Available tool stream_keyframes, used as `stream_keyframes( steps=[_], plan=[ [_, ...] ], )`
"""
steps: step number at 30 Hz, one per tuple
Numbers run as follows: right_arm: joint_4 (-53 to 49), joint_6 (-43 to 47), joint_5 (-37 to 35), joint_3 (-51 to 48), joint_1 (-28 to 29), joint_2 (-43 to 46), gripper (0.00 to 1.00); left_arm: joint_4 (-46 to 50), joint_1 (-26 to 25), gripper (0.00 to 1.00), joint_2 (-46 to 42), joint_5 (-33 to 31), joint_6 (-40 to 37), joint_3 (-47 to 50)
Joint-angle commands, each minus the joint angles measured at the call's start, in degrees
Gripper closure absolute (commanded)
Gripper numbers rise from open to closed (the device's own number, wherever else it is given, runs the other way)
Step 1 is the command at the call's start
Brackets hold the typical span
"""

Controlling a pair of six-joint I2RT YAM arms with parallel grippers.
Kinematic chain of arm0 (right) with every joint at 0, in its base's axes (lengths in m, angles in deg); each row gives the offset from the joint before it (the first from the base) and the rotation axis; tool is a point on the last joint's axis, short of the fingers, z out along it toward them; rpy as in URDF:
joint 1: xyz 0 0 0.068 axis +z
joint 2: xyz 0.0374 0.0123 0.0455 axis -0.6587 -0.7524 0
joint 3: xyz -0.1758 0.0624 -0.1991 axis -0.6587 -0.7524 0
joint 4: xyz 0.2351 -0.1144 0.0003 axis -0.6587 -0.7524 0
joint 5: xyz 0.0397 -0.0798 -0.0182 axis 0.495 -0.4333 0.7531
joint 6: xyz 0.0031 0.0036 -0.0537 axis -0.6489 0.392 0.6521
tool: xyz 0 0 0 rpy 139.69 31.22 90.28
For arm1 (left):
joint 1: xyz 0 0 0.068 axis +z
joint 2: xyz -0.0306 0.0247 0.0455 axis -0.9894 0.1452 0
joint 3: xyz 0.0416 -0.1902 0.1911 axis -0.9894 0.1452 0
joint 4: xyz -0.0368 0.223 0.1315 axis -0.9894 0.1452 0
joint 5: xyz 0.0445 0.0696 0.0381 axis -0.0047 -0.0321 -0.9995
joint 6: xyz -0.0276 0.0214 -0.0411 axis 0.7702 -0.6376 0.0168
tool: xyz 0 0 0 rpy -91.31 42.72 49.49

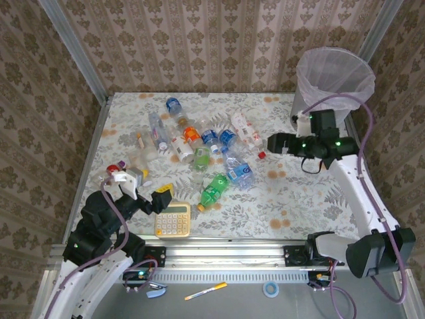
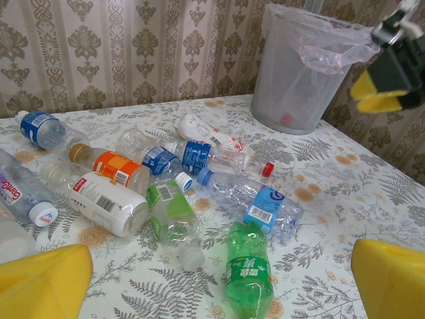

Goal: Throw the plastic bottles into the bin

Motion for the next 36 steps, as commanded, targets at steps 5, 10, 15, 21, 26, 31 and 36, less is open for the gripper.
stream_keyframes(
  steps=[5,10,15,21,26,31,36],
  plan=[
    [7.03,-0.33,3.29,-6.36,4.92,-5.38,0.0,-1.23,-0.22,0.0,-0.84,0.71,-0.56,0.28],
    [8.8,0.91,3.39,-6.41,7.63,-12.59,0.02,-1.3,-0.32,0.0,-1.02,0.69,-0.54,0.28],
    [12.7,1.65,6.21,-6.42,9.19,-18.4,0.04,-1.31,-0.4,0.0,-1.27,0.59,-0.47,0.37],
    [14.34,3.38,4.86,-5.62,10.16,-24.62,0.05,-1.32,-0.58,0.0,-1.28,0.41,-0.43,0.37],
    [14.64,4.23,3.71,-4.39,10.3,-28.82,0.07,-1.15,-0.77,0.0,-1.28,0.19,-0.5,0.36],
    [15.03,4.47,2.87,-3.5,10.66,-30.94,0.09,-1.06,-0.84,0.0,-1.28,-0.05,-0.56,0.37],
    [15.38,4.56,2.87,-3.03,11.65,-32.26,0.1,-1.04,-0.84,0.0,-1.28,-0.11,-0.65,0.34]
  ],
)
